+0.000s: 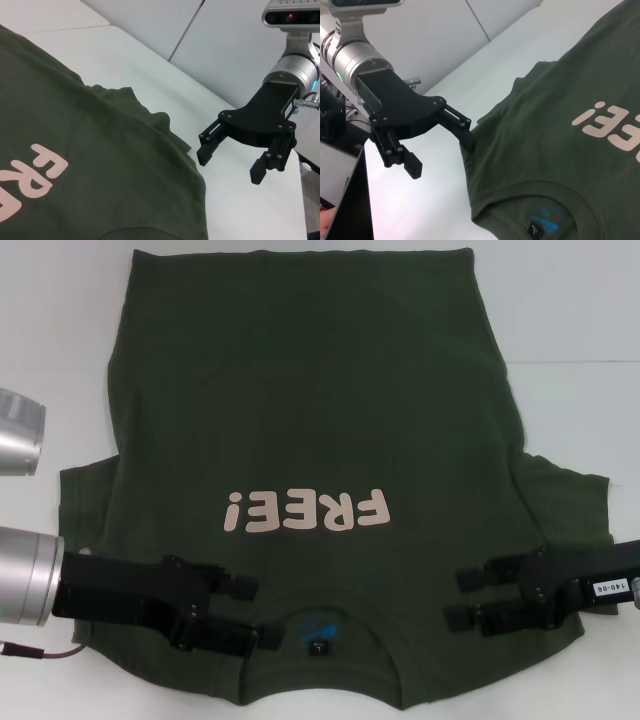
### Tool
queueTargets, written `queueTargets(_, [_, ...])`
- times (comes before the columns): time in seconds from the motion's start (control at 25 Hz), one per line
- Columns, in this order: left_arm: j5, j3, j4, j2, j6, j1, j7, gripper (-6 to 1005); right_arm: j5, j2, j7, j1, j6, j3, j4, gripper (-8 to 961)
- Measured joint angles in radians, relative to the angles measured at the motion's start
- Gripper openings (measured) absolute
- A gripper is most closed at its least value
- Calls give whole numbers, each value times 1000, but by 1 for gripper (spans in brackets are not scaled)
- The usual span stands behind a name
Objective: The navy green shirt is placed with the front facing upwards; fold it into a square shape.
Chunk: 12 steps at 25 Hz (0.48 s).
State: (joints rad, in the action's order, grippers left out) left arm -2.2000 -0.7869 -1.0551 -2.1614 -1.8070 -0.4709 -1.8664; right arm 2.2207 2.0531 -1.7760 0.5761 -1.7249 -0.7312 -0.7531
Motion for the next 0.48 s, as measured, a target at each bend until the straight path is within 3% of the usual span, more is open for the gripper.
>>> queueTargets(0.48, [1, 7, -2, 2, -1, -2, -8, 859, -1, -1, -5, 5, -1, -1, 0, 807])
